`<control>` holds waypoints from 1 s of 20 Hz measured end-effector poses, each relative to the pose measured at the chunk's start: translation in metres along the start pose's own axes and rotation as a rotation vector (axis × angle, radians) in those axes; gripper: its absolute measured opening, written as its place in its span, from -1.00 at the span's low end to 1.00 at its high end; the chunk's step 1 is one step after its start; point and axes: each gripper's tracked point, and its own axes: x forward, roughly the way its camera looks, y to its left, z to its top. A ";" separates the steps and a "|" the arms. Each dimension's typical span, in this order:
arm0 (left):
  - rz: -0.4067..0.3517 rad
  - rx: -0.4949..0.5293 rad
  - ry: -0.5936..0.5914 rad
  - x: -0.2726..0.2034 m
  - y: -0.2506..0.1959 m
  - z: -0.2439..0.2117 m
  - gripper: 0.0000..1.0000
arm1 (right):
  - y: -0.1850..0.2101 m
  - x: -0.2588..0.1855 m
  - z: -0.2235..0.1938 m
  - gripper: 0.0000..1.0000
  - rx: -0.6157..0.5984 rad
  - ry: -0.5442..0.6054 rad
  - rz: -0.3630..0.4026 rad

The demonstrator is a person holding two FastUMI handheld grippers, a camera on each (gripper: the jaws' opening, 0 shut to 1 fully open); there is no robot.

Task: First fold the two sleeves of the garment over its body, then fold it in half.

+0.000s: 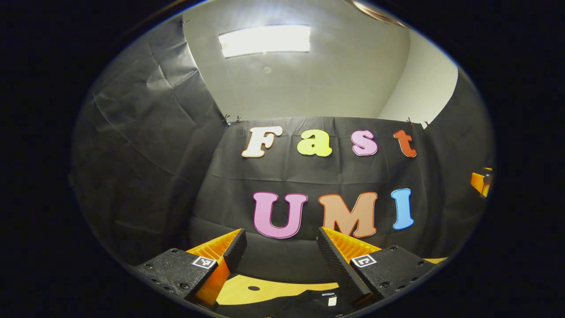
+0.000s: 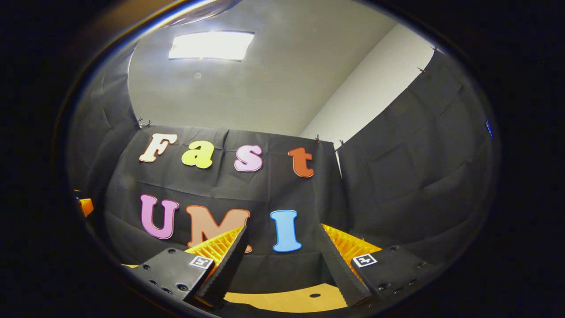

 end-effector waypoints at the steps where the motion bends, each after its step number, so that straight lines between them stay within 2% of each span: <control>1: -0.013 -0.003 -0.003 0.011 -0.008 -0.002 0.84 | -0.003 0.001 0.001 0.96 -0.001 -0.003 -0.011; 2: -0.024 -0.006 -0.005 0.020 -0.012 -0.003 0.94 | -0.004 0.001 0.001 0.94 0.000 -0.001 -0.013; 4: -0.050 -0.003 0.016 0.027 -0.014 -0.012 0.94 | -0.003 0.000 0.002 0.96 -0.001 0.002 -0.004; 6: -0.110 -0.006 0.081 0.029 -0.031 -0.031 0.89 | -0.007 0.002 0.005 0.96 -0.021 -0.001 -0.007; 7: -0.120 -0.018 0.097 0.030 -0.033 -0.036 0.94 | -0.010 0.000 0.006 0.94 -0.037 0.000 -0.012; 10: -0.148 -0.090 0.108 0.038 -0.051 -0.040 0.89 | -0.017 -0.006 0.011 0.96 -0.071 -0.016 -0.030; 12: -0.157 -0.092 0.123 0.040 -0.056 -0.046 0.93 | -0.022 -0.009 0.013 0.96 -0.078 -0.017 -0.042; 16: -0.147 -0.097 0.159 0.035 -0.051 -0.055 0.94 | -0.025 -0.008 0.009 0.94 -0.055 0.000 -0.052; 20: -0.093 -0.085 0.173 0.022 -0.034 -0.050 0.90 | -0.023 -0.010 -0.005 0.96 -0.036 0.023 -0.031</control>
